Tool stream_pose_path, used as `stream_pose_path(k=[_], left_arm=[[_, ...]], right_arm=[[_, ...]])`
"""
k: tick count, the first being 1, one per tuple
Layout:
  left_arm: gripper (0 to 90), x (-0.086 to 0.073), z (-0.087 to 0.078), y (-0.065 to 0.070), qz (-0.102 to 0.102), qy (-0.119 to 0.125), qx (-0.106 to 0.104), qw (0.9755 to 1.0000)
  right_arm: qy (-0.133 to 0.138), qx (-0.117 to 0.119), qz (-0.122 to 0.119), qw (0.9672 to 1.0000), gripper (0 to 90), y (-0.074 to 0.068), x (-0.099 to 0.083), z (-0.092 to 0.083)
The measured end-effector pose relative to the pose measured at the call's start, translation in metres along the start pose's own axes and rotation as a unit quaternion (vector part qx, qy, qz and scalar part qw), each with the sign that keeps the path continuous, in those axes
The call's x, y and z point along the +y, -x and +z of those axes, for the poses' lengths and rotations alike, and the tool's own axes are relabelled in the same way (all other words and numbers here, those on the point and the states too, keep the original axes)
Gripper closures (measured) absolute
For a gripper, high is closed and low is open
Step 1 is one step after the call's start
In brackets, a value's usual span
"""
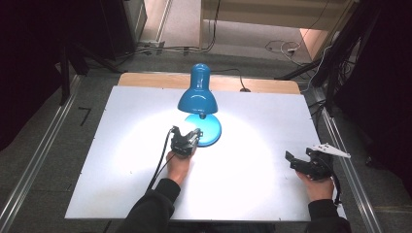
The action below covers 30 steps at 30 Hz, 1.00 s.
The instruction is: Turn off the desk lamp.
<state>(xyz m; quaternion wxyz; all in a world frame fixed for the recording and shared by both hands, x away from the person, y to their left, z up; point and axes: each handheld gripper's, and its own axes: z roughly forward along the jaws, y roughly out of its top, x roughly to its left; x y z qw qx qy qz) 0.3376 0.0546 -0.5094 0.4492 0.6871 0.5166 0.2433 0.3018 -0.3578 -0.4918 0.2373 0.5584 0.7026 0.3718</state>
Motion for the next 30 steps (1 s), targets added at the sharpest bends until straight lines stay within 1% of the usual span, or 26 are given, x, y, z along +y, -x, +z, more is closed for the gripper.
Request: stream_pose_path(k=[2, 3, 5, 14, 17, 23, 30], left_arm=[[90.0, 0.0003, 0.0002, 0.0006, 0.002, 0.000, 0.001, 1.0000], [90.0, 0.0006, 0.0008, 0.0011, 0.003, 0.000, -0.001, 1.0000], [90.0, 0.0013, 0.0017, 0.0023, 0.005, 0.001, 0.003, 1.0000], [90.0, 0.0012, 0.0025, 0.0029, 0.005, 0.003, 0.006, 1.0000], [90.0, 0.0008, 0.0025, 0.0036, 0.008, 0.003, 0.008, 0.9999], [90.0, 0.0013, 0.0031, 0.0034, 0.005, 0.002, 0.007, 1.0000], [90.0, 0.0056, 0.0085, 0.0050, 0.001, -0.008, 0.015, 0.9999]], right_arm=[[0.000, 0.000, 0.001, 1.0000, 11.6, -0.0002, 0.0000, -0.0002], [0.000, 0.000, 0.001, 1.0000, 11.6, -0.0001, 0.0000, -0.0001], [0.000, 0.000, 0.000, 1.0000, 11.6, 0.0000, 0.0000, -0.0001], [-0.001, 0.002, -0.002, 1.0000, 11.6, -0.0014, 0.0003, 0.0001], [0.000, 0.002, -0.004, 1.0000, 11.6, -0.0021, 0.0005, 0.0005], [-0.001, 0.002, -0.004, 1.0000, 11.6, -0.0019, 0.0005, 0.0007], [0.000, 0.003, -0.003, 1.0000, 11.6, -0.0024, 0.0006, 0.0004]])
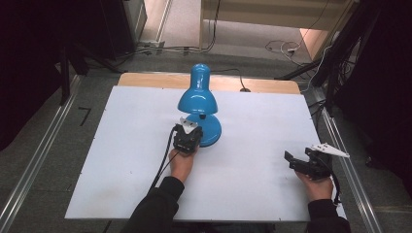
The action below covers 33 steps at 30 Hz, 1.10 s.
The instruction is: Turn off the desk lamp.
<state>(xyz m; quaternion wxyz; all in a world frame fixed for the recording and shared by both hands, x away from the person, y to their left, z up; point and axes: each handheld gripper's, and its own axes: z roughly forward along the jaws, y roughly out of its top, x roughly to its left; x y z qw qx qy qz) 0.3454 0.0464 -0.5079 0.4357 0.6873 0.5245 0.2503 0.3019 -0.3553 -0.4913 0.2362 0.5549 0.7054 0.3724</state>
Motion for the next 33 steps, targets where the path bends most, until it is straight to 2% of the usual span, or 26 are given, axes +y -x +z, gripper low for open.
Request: stream_pose_path(k=[4, 10, 17, 22, 30, 33], left_arm=[[90.0, 0.002, 0.001, -0.001, -0.013, -0.003, -0.003, 0.9999], [90.0, 0.004, -0.003, -0.005, -0.015, -0.001, 0.002, 0.9999], [90.0, 0.008, -0.013, -0.007, -0.019, 0.009, -0.007, 0.9998], [78.5, 0.009, -0.018, -0.010, -0.021, 0.010, -0.010, 0.9997], [70.3, 0.011, -0.026, -0.016, -0.020, 0.012, -0.006, 0.9997], [63.7, 0.010, -0.029, -0.019, -0.021, 0.011, -0.008, 0.9997]], right_arm=[[0.000, 0.000, 0.002, 1.0000, 11.6, 0.002, 0.000, 0.000], [0.001, 0.000, 0.002, 1.0000, 11.6, 0.002, 0.000, 0.000], [0.000, -0.001, 0.001, 1.0000, 11.6, 0.001, -0.001, 0.000], [-0.001, -0.002, 0.001, 1.0000, 11.7, 0.001, -0.001, 0.000], [-0.003, -0.003, 0.002, 1.0000, 11.6, 0.001, -0.001, 0.001], [-0.003, -0.004, 0.003, 1.0000, 11.6, 0.001, -0.002, 0.000]])
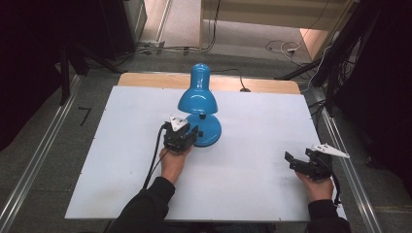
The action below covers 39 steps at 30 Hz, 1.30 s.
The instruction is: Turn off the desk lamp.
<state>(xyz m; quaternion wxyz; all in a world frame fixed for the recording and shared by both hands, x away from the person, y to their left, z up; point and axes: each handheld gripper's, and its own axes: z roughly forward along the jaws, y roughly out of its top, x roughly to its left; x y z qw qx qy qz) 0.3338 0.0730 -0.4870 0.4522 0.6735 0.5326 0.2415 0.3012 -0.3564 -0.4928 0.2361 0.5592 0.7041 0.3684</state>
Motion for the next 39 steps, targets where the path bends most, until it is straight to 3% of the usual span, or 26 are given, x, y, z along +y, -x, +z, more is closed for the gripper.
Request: stream_pose_path(k=[5, 11, 20, 29, 39], left_arm=[[55.8, 0.000, -0.004, -0.005, -0.002, -0.004, 0.001, 1.0000], [53.5, 0.000, -0.005, -0.009, -0.005, -0.008, 0.001, 1.0000], [39.3, -0.001, -0.012, -0.012, -0.003, -0.006, 0.010, 0.9999], [28.3, -0.009, -0.027, -0.031, -0.016, -0.010, 0.022, 0.9996], [25.2, -0.016, -0.045, -0.055, -0.047, 0.001, 0.037, 0.9982]], right_arm=[[0.000, -0.001, 0.000, 1.0000, 11.6, 0.000, 0.000, 0.000], [0.000, -0.001, -0.001, 1.0000, 11.6, 0.000, 0.000, 0.000], [0.000, -0.002, 0.001, 1.0000, 11.6, 0.001, -0.001, 0.000], [-0.002, -0.005, 0.002, 1.0000, 11.6, 0.000, -0.002, -0.001], [-0.006, -0.006, -0.001, 1.0000, 11.6, -0.002, -0.002, 0.001]])
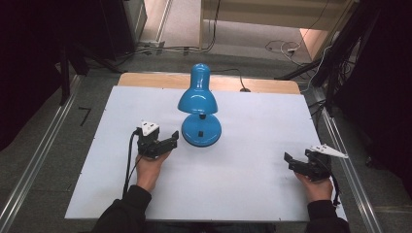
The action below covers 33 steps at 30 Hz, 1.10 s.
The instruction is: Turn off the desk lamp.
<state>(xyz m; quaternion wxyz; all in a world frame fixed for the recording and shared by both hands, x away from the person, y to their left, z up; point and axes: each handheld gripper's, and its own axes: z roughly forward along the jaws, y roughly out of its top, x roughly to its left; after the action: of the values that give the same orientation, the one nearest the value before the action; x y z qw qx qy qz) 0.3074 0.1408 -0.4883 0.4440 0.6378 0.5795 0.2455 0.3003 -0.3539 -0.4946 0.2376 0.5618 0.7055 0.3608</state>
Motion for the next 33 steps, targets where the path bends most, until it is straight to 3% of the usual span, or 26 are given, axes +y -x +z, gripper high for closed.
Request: stream_pose_path(k=[6, 16, 33], left_arm=[[22.2, -0.004, -0.004, -0.003, 0.007, -0.007, 0.006, 0.9999], [18.4, -0.008, -0.014, -0.006, 0.005, -0.015, -0.003, 0.9999], [15.5, -0.011, -0.032, -0.032, -0.006, -0.015, 0.018, 0.9997]], right_arm=[[0.002, 0.001, 0.003, 1.0000, 11.7, 0.001, 0.000, -0.001], [0.002, 0.002, 0.003, 1.0000, 11.6, 0.002, -0.001, -0.002], [0.004, 0.001, 0.002, 1.0000, 11.6, 0.002, -0.001, -0.003]])
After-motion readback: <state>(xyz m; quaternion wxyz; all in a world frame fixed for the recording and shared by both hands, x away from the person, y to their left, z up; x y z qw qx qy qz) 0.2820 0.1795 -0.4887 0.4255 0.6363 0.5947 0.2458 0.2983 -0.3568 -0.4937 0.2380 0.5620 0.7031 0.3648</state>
